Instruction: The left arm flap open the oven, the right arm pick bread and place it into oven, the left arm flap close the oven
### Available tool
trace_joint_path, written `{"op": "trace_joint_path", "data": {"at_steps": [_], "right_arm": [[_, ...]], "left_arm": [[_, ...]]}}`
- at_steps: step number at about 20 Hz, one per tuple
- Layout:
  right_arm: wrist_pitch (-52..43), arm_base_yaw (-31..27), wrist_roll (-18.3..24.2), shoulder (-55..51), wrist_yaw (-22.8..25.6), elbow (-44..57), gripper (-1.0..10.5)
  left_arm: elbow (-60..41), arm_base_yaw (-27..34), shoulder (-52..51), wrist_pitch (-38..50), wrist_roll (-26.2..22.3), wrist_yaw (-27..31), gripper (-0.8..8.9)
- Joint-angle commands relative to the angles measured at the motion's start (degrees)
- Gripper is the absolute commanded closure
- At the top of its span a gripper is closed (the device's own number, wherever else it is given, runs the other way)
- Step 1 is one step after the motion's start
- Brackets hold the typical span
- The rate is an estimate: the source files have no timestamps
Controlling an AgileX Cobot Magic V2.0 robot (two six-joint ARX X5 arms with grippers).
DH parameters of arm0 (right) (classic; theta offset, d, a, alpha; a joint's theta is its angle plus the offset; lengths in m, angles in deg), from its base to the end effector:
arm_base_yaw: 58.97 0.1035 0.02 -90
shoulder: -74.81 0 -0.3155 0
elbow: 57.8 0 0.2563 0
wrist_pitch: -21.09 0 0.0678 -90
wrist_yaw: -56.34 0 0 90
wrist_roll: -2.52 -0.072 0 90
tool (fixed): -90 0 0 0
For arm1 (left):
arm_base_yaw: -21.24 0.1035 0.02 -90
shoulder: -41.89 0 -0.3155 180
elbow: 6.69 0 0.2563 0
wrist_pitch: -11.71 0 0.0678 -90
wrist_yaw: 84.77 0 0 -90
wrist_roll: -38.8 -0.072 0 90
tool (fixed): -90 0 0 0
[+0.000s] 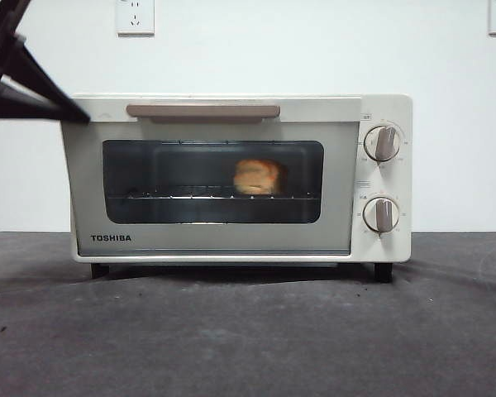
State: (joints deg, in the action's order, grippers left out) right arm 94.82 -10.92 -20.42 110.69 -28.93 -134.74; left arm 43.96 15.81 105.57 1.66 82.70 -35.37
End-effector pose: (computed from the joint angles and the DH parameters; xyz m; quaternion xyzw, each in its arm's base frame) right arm 0.0546 0.0519 0.3814 0.0548 0.3173 0.2970 0.8989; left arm 0.2370 -0.0696 0.2805 -0.3931 0.3201 -0.2840 0.8138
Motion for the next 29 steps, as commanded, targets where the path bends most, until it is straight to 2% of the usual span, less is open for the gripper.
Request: {"op": "trace_joint_path", "data": {"at_steps": [1,8,14,20,24,29], "right_arm": [[-0.57,0.52,-0.68,0.33,0.22,-1.14,4.7],[-0.57,0.52,-0.63,0.33,0.24,-1.14,4.7],[-0.61,0.52,-0.33,0.33,0.31,-1.14,4.7],[-1.03,0.52,0.74,0.33,2.69,-1.14,4.7],[-2.45,0.52,1.11,0.33,2.69,-1.14,4.7],[-5.38,0.52,2.14,0.33,2.67,-1.14,4.7]], "left_arm": [[0.79,-0.04,0.35,6.32,5.68,0.0,8.02],[0.79,-0.04,-0.76,15.21,11.52,-1.79,8.02],[0.81,-0.04,-4.81,15.65,14.1,-6.03,8.02],[0.83,-0.11,-12.24,15.34,14.88,-9.92,8.02],[0.83,-0.11,-17.73,13.31,14.23,-10.71,8.02],[0.83,-0.11,-23.58,4.81,6.86,-9.94,8.02]]}}
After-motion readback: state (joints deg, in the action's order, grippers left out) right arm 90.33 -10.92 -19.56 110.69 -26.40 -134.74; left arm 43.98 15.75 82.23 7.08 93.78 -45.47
